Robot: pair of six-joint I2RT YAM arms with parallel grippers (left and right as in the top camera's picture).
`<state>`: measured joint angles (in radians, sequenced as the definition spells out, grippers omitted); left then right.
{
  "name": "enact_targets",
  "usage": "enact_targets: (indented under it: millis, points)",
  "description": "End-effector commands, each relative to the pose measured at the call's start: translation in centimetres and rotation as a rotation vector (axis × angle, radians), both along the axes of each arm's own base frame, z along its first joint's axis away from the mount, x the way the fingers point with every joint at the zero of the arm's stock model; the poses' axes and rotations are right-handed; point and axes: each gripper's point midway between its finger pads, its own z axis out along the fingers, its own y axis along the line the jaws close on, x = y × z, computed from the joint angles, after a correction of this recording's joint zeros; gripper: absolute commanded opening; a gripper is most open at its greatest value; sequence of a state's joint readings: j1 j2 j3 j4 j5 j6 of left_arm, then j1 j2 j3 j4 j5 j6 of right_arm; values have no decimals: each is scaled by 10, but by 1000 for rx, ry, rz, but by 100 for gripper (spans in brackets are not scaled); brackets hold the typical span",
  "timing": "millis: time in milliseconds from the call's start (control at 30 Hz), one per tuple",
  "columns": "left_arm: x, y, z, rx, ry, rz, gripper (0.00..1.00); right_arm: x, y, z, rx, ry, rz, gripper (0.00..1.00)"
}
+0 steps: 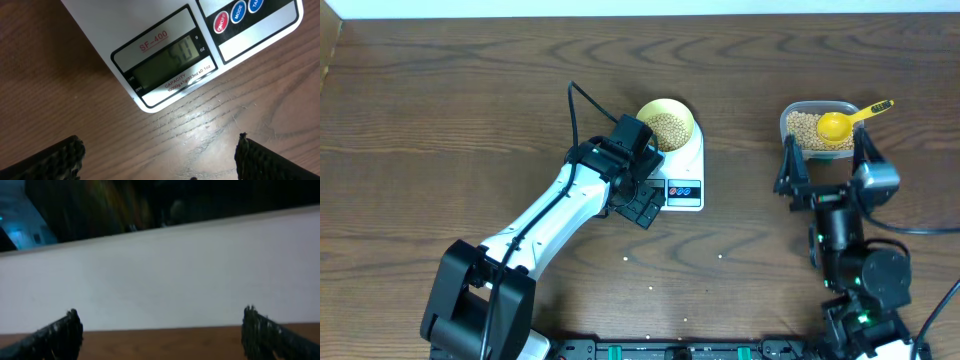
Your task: Scoop item into bowl and weigh 50g on scale
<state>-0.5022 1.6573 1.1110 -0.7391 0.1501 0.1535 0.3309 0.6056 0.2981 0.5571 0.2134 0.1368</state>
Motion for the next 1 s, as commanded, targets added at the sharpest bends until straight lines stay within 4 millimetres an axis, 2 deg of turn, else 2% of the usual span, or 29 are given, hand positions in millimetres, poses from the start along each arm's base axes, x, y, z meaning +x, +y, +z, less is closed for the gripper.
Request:
enact_targets:
  millis: [0, 200, 467, 800, 967]
  points:
    - [-2, 3, -3, 16, 7, 11, 98, -4, -8, -19, 104, 11, 2, 99]
    - [-2, 3, -3, 16, 7, 11, 98, -20, -32, -38, 283, -34, -13, 99]
    - [-2, 3, -3, 16, 7, 11, 98, -29, -40, -62, 259, -15, -16, 99]
    - [-2, 3, -3, 16, 7, 11, 98, -44, -34, -66, -5, -23, -15, 99]
    - [-2, 3, -3, 16, 7, 11, 98, -46, -33, -77, -137, 2, -23, 99]
